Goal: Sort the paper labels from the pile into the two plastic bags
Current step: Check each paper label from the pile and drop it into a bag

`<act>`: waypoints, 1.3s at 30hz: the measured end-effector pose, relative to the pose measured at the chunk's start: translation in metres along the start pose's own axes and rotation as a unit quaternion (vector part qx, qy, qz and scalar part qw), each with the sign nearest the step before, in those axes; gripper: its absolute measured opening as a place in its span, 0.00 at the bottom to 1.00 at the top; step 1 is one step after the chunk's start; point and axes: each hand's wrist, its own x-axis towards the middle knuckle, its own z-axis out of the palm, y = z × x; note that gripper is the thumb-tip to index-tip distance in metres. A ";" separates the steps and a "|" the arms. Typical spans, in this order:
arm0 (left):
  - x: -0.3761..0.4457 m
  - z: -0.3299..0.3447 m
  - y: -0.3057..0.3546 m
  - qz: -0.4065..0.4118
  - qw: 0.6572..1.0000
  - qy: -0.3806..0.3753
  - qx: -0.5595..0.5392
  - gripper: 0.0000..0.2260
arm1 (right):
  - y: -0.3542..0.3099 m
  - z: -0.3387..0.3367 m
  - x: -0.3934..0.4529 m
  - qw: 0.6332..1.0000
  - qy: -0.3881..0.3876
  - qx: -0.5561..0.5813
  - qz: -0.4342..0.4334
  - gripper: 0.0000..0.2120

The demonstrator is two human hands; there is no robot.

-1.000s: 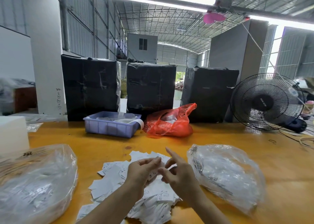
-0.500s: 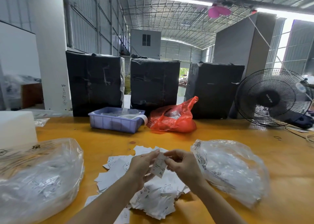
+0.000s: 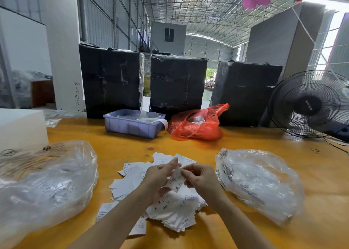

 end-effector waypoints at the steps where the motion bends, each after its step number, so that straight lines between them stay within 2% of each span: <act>1: 0.001 -0.003 0.001 0.001 1.000 -0.001 0.013 0.12 | 0.001 0.000 0.000 1.000 0.006 0.000 -0.005 0.05; 5: 0.005 -0.008 -0.002 0.017 0.999 0.007 0.048 0.05 | 0.001 0.002 -0.004 0.999 0.025 -0.010 -0.035 0.02; 15: 0.006 0.003 -0.008 -0.010 1.000 -0.012 0.003 0.05 | 0.007 0.004 -0.017 0.996 0.072 -0.011 -0.049 0.07; 25: 0.003 0.008 -0.010 -0.001 0.999 0.001 -0.038 0.06 | 0.012 0.004 -0.018 0.996 0.070 0.027 -0.053 0.01; 30: 0.001 0.006 -0.006 0.009 1.000 -0.021 -0.012 0.07 | 0.005 -0.001 -0.019 0.997 0.062 0.007 -0.049 0.02; 34: 0.004 0.006 -0.006 0.023 1.000 -0.020 0.003 0.10 | 0.000 -0.003 -0.021 0.999 0.035 0.013 -0.004 0.04; 39: -0.001 0.004 0.000 0.032 0.991 -0.093 0.091 0.12 | -0.001 -0.005 -0.023 0.995 0.091 0.047 -0.008 0.03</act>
